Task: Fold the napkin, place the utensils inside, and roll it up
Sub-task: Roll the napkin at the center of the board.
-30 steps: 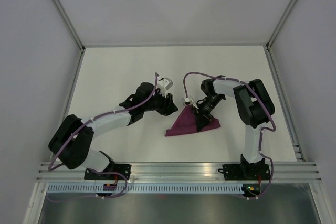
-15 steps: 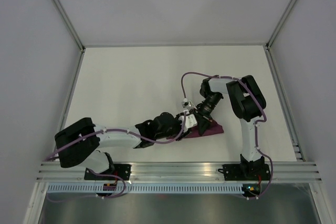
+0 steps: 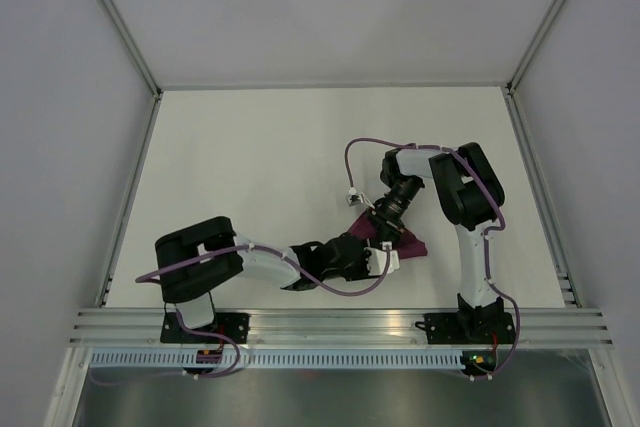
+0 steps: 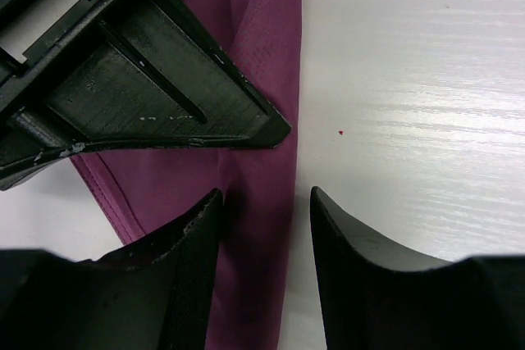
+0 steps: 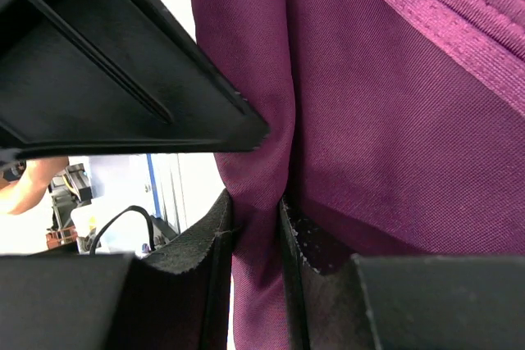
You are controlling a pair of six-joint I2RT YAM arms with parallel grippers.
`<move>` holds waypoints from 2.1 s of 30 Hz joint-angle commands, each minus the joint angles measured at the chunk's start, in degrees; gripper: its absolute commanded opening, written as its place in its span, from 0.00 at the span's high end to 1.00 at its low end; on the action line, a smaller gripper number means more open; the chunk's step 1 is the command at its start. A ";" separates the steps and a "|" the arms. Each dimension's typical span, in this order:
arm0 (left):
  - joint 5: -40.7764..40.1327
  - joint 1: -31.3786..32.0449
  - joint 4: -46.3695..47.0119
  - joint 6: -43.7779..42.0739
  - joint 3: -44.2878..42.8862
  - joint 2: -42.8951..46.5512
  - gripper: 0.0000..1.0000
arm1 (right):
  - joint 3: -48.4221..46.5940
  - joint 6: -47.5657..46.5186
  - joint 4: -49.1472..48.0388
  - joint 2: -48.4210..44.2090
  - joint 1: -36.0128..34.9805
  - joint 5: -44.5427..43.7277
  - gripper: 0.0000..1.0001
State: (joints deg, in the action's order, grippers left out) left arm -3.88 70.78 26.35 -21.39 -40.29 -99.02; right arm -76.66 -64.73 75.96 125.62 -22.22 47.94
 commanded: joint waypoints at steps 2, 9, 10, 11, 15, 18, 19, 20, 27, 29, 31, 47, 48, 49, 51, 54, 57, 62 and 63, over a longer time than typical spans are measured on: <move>-1.22 0.23 1.60 -4.98 -2.33 -2.13 0.52 | -0.07 -3.21 -10.49 3.14 0.07 -8.92 0.83; -1.22 0.23 -0.33 -4.19 -2.60 -4.51 0.77 | -0.07 -2.95 -10.49 3.05 0.16 -8.74 0.83; -0.52 0.14 -1.20 -4.02 -2.68 -4.69 0.85 | -0.15 -2.86 -10.49 3.05 0.07 -8.74 0.83; -0.17 0.14 -1.73 -3.84 -2.77 -4.86 0.88 | -0.24 -2.42 -10.49 2.88 0.07 -8.66 0.81; 2.38 0.06 -4.28 -2.35 -3.39 -5.48 0.98 | -0.24 -1.46 -10.75 0.51 0.16 -7.87 0.63; 5.89 -0.47 -6.39 -0.77 -3.91 -5.65 0.98 | -0.50 -0.05 -10.84 -2.73 0.33 -6.47 0.50; 6.68 -0.91 -6.57 -0.33 -3.83 -5.57 0.98 | -1.03 0.39 -10.66 -3.62 0.51 -5.85 0.47; 7.56 -1.08 -7.01 0.03 -3.83 -5.57 0.98 | -1.55 0.74 -10.23 -4.33 0.68 -5.06 0.44; 13.19 -4.07 -8.94 4.68 -3.74 -6.44 0.98 | -8.94 5.48 -6.61 -9.07 5.94 0.30 0.33; 16.17 -5.91 -9.47 6.09 -3.91 -6.53 0.98 | -10.26 7.15 -6.71 -10.57 7.71 1.62 0.32; 20.55 -7.58 -10.26 8.81 -4.44 -6.88 0.98 | -10.44 8.82 -8.54 -13.55 10.26 2.68 0.32; 35.78 -19.54 -33.72 17.87 -22.19 -22.78 0.98 | 31.29 10.94 -42.18 -61.36 17.13 -6.01 0.21; 36.57 -20.24 -35.47 18.13 -22.89 -23.23 0.98 | 34.97 10.94 -43.52 -63.81 14.60 -8.98 0.21; 37.10 -20.68 -36.19 18.40 -23.42 -23.67 0.98 | 36.66 10.94 -44.75 -64.62 13.18 -10.31 0.20; 39.72 -21.65 -38.20 19.45 -24.92 -24.64 0.98 | 40.95 11.38 -48.79 -65.33 8.62 -13.30 0.19; 42.97 -23.32 -39.79 20.59 -26.24 -25.78 0.98 | 45.35 12.17 -55.21 -64.28 3.43 -18.05 0.19; 45.96 -24.29 -41.46 20.77 -27.29 -26.66 0.98 | 47.65 12.43 -59.69 -62.00 -0.70 -22.27 0.19; 48.44 -25.17 -45.77 20.77 -30.45 -28.94 0.97 | 50.64 12.78 -66.19 -60.58 -5.20 -27.54 0.19; 48.61 -25.26 -46.29 20.68 -30.89 -29.29 0.97 | 51.26 12.96 -66.82 -60.58 -6.51 -28.77 0.20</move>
State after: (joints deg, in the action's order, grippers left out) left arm 50.13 45.45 -4.67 -0.36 -73.10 -122.04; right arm -26.46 -52.62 17.02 65.04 -26.48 24.45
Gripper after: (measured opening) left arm 0.075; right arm 0.807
